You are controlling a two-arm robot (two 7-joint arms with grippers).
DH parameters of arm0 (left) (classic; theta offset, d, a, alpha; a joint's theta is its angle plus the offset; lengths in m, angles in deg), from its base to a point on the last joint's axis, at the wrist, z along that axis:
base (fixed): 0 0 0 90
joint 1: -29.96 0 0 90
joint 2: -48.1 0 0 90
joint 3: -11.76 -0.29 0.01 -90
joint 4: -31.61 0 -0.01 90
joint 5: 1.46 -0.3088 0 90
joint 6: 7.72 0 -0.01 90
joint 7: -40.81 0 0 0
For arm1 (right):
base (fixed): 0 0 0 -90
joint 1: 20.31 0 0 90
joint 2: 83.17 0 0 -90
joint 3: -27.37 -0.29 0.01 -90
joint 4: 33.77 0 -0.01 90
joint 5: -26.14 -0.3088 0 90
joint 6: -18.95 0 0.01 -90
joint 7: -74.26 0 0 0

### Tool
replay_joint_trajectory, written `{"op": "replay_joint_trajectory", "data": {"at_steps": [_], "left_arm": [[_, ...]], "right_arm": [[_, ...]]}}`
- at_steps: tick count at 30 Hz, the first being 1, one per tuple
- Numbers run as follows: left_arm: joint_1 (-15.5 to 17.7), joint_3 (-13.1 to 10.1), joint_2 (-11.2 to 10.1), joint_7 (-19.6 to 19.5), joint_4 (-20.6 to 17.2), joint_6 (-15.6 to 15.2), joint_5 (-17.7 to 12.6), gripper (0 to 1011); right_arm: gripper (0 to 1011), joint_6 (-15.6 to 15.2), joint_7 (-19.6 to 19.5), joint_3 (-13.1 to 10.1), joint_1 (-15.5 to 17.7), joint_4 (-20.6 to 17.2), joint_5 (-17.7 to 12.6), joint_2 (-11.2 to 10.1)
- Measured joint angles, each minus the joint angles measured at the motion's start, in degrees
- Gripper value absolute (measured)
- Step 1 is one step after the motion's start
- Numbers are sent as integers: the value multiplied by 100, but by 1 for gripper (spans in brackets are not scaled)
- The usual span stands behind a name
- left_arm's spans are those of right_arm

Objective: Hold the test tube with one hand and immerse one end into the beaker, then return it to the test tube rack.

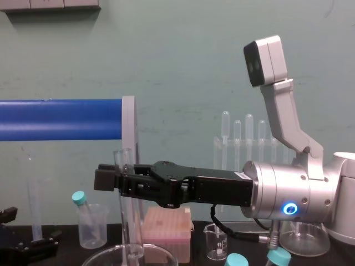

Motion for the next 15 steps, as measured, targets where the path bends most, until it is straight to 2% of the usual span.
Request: {"op": "replay_joint_trajectory", "data": {"at_steps": [15], "left_arm": [[0,0,0,0,0,0,0,1000]], "right_arm": [[241,0,0,0,0,0,0,0]]}}
